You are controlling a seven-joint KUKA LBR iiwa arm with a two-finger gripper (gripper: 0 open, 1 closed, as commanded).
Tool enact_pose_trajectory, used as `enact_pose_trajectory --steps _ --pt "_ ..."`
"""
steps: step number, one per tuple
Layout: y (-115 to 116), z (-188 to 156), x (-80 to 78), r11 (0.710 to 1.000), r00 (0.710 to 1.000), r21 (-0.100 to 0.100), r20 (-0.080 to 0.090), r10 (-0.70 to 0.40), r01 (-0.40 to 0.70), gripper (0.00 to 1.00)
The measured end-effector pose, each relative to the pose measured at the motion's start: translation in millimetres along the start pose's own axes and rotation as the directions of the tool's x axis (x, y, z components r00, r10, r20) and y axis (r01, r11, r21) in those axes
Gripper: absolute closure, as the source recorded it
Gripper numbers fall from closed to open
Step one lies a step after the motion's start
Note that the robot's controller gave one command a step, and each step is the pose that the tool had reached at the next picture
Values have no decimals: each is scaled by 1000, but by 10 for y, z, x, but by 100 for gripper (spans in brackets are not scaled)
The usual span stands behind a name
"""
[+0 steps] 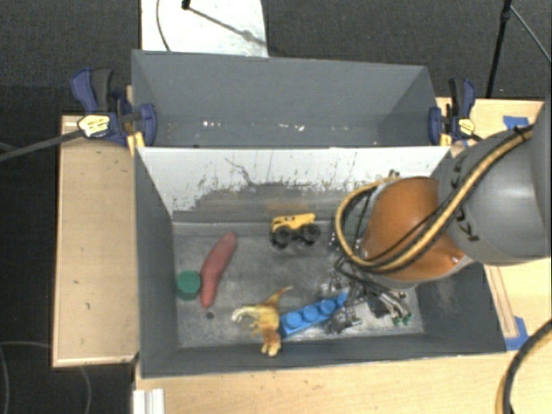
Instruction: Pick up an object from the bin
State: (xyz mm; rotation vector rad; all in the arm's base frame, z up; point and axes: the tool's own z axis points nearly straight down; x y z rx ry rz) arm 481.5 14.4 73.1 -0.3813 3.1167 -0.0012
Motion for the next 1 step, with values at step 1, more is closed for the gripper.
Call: enact_pose_trajectory --steps 1 --pt "0 0 0 1000 1000 0 0 0 0 100"
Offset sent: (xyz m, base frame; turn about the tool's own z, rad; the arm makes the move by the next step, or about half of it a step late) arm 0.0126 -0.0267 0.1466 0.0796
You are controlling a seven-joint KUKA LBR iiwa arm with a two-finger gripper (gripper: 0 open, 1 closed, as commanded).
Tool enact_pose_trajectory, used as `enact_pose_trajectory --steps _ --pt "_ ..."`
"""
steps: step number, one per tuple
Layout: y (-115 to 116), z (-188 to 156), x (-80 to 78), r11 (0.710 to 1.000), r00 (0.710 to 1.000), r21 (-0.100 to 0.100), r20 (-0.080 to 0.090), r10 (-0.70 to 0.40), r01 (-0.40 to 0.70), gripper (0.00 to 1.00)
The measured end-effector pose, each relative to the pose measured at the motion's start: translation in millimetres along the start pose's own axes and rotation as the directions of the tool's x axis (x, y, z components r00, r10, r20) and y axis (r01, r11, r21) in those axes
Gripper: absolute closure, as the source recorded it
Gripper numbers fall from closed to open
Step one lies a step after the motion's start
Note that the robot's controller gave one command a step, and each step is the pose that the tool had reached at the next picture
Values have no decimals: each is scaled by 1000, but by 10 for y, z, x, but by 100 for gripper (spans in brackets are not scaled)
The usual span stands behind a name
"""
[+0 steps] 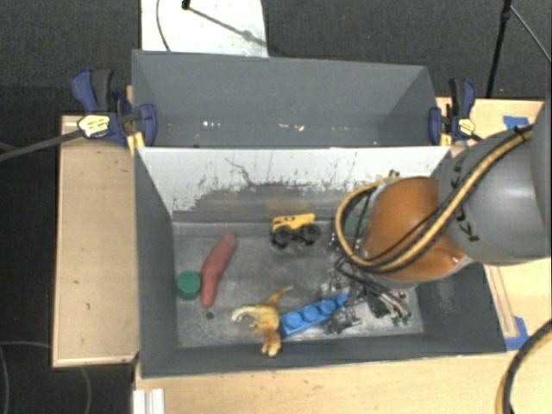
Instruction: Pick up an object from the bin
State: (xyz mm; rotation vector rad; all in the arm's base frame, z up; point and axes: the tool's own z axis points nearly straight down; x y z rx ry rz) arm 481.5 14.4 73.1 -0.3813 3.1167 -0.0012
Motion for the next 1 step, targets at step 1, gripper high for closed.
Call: enact_pose_trajectory --steps 1 --pt "-295 -1475 -72 996 996 0 3 84 -84 100"
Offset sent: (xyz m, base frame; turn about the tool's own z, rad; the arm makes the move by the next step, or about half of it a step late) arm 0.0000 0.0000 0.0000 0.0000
